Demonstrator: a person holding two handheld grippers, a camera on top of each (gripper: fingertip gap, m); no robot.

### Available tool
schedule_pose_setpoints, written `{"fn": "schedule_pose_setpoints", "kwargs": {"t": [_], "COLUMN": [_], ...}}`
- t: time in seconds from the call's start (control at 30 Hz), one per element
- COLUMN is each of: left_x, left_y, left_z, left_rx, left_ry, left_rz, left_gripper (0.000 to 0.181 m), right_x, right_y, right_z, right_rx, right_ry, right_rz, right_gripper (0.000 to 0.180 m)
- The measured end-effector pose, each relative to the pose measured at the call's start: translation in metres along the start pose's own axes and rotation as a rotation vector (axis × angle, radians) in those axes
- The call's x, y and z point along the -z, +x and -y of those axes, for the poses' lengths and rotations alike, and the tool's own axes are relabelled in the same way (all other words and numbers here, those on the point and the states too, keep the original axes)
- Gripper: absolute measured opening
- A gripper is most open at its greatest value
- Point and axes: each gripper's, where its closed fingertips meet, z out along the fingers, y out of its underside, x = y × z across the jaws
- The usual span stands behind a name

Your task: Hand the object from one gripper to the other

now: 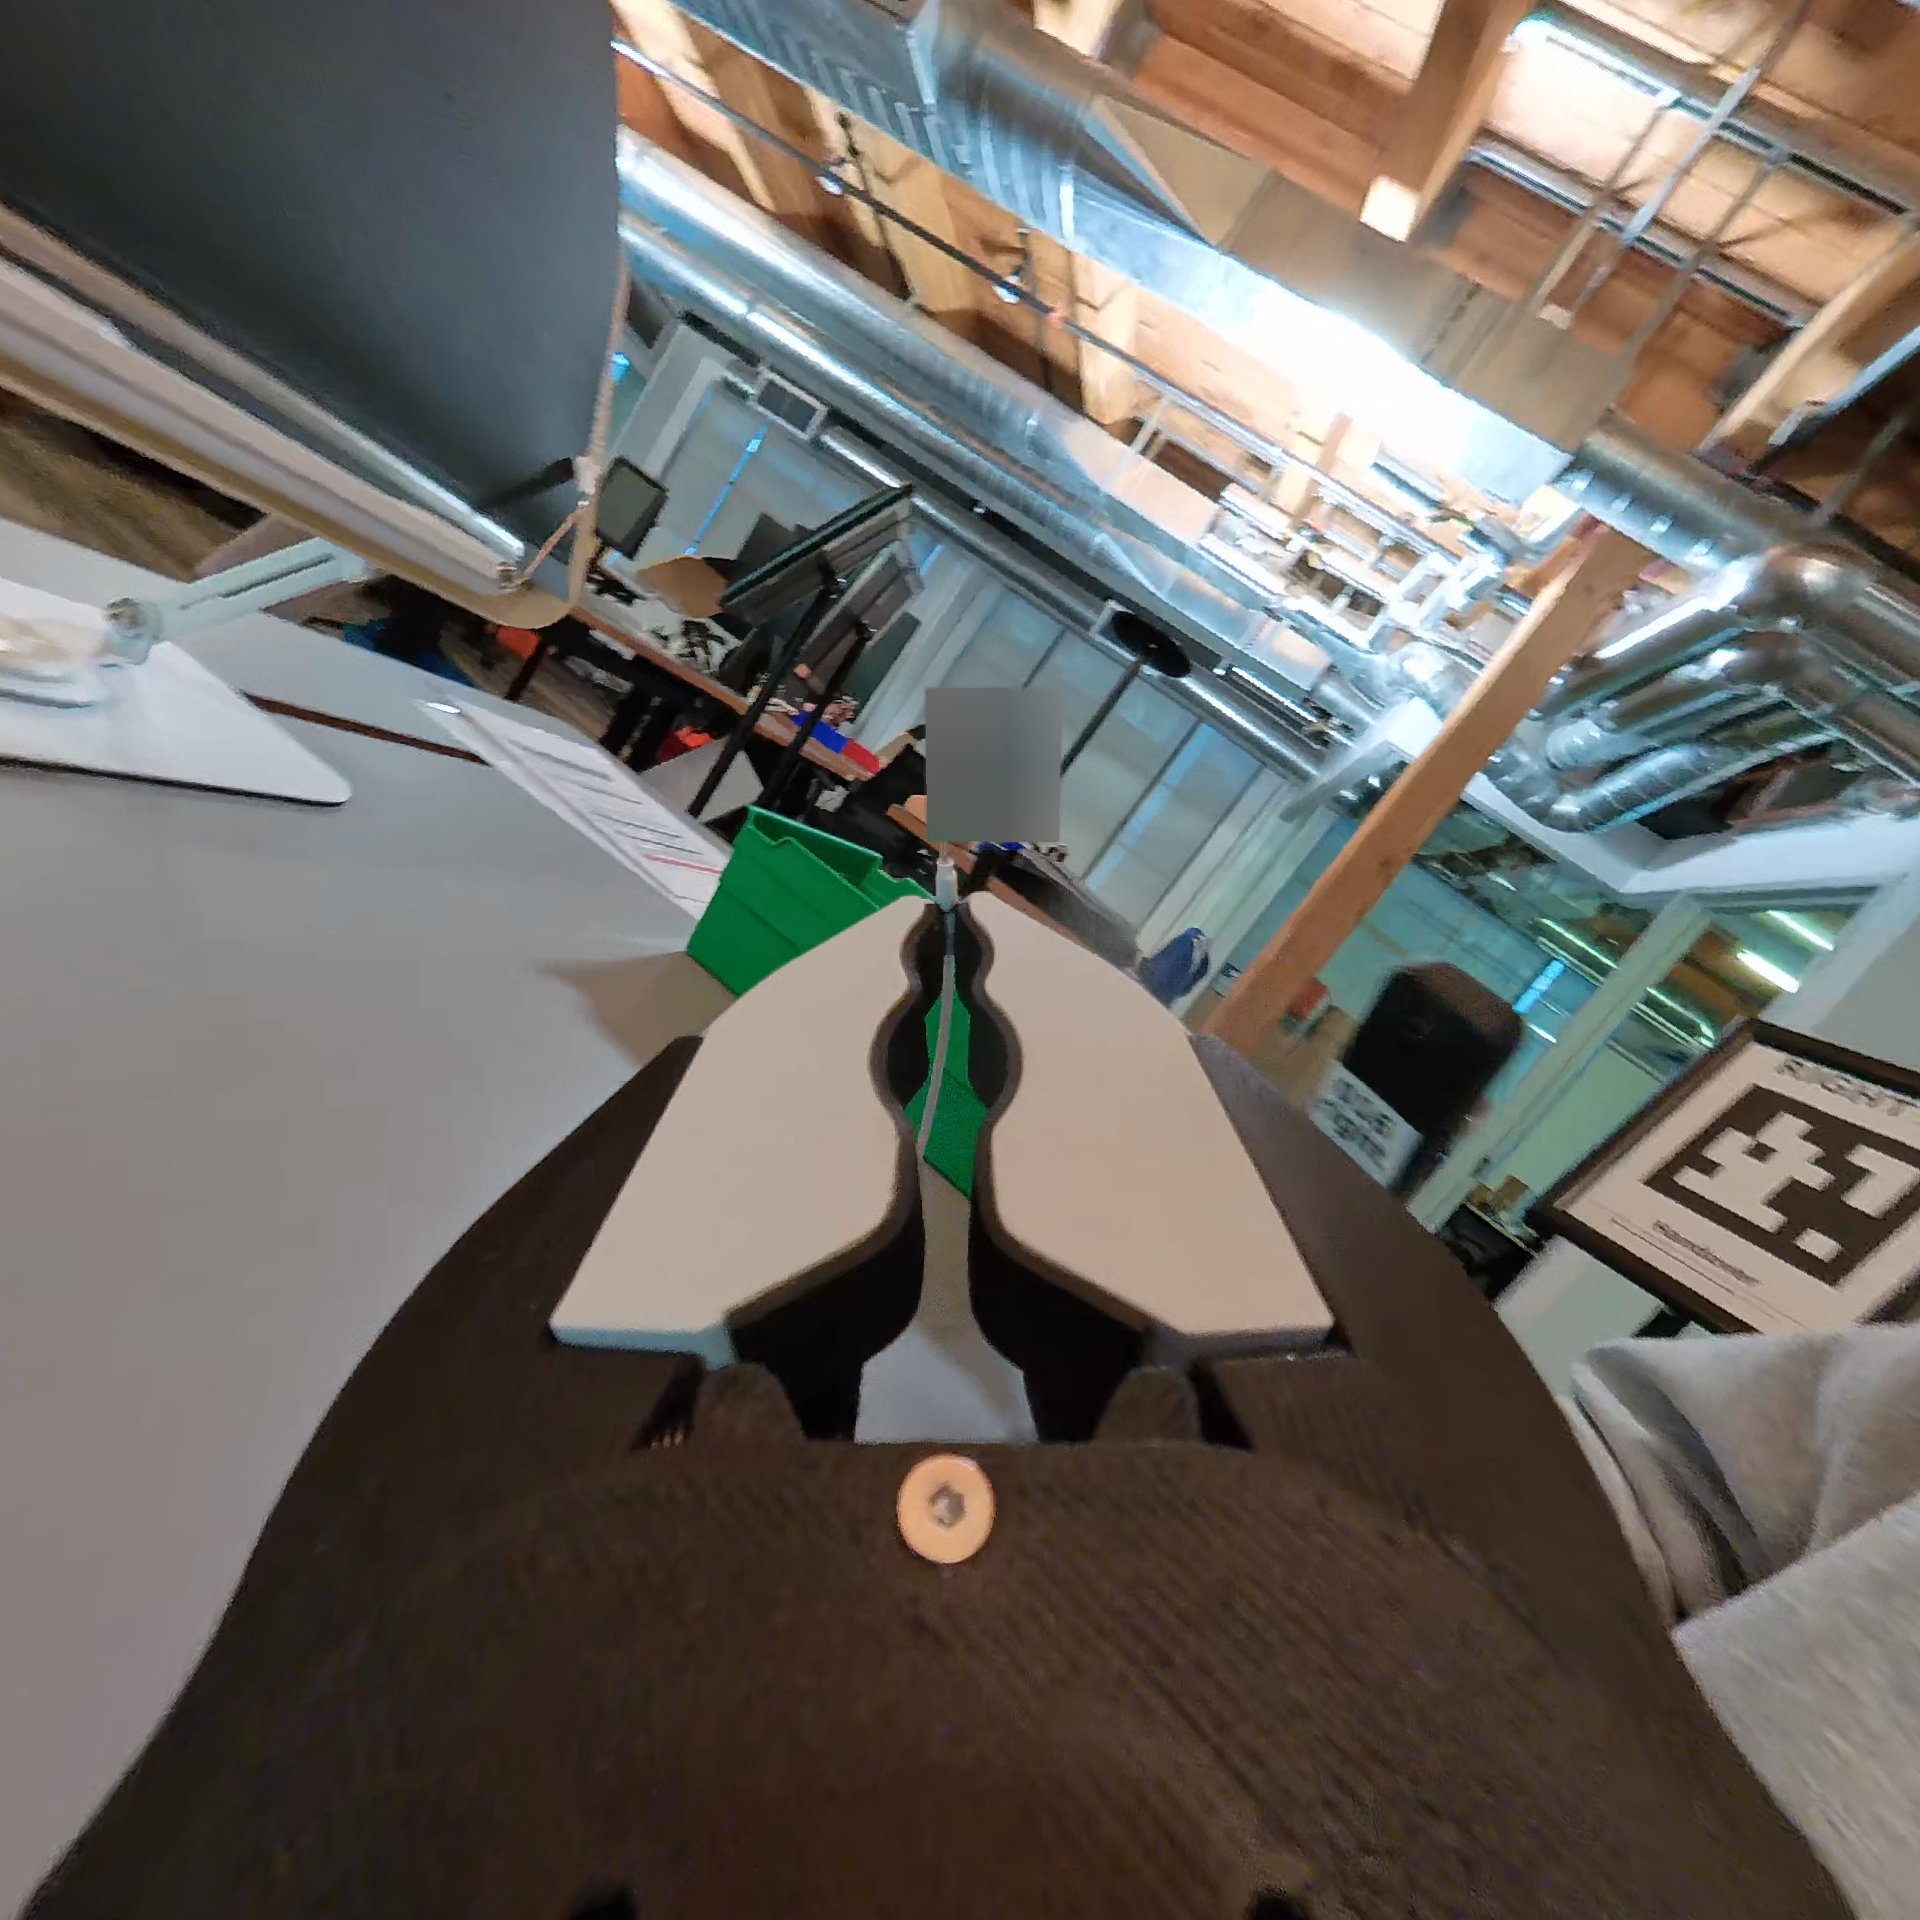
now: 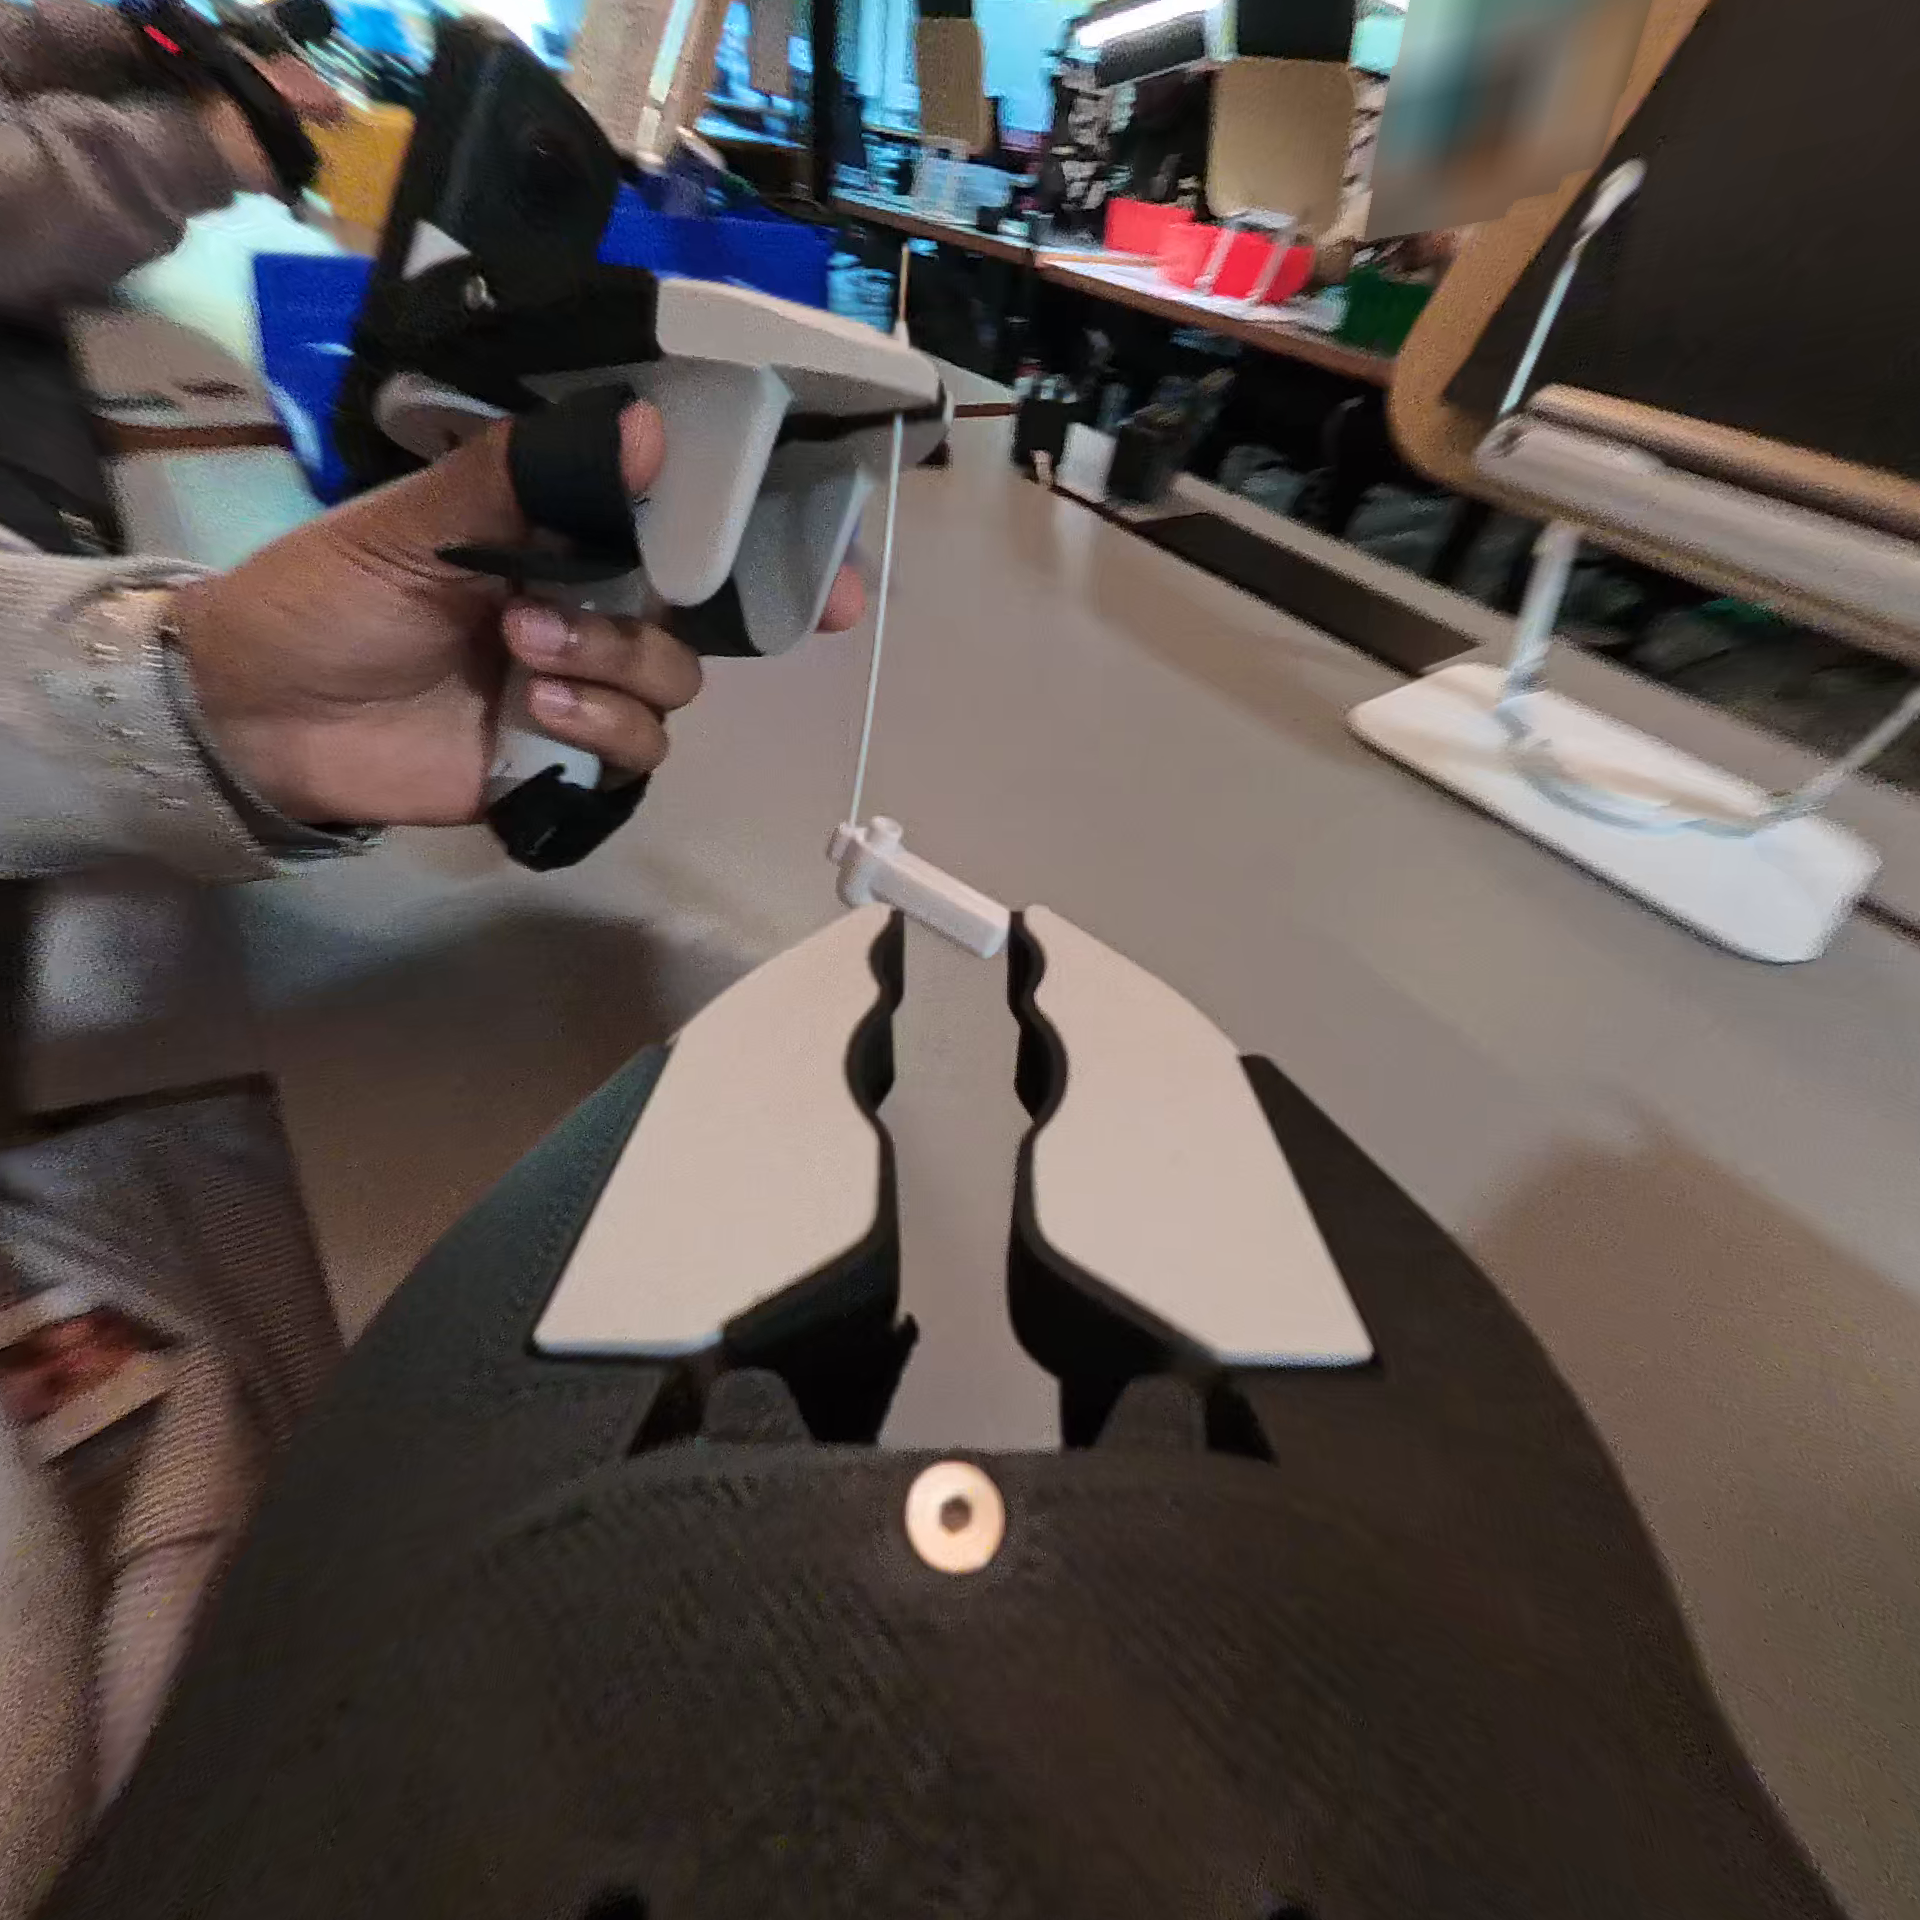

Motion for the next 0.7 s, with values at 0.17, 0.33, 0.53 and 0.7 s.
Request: {"fn": "schedule_pose_setpoints", "kwargs": {"t": [0.17,0.33,0.53,0.7], "left_x": [0.001,-0.008,-0.012,-0.012], "left_y": [0.005,0.027,0.039,0.044], "left_z": [0.0,-0.013,-0.017,-0.017], "left_rx": [0.022,0.043,0.018,0.031], "left_ry": [0.051,0.016,-0.01,-0.011], "left_rz": [0.048,-0.035,-0.088,-0.121], "left_gripper": [0.002,0.003,0.003,0.003], "right_x": [-0.019,-0.025,-0.018,-0.016], "right_y": [-0.028,-0.035,-0.032,-0.032], "right_z": [-0.004,-0.007,-0.012,-0.011], "right_rx": [-0.028,-0.061,-0.127,-0.147], "right_ry": [-0.036,-0.03,-0.036,-0.024], "right_rz": [-0.042,0.011,0.127,0.16], "right_gripper": [0.051,0.068,0.027,0.023]}}
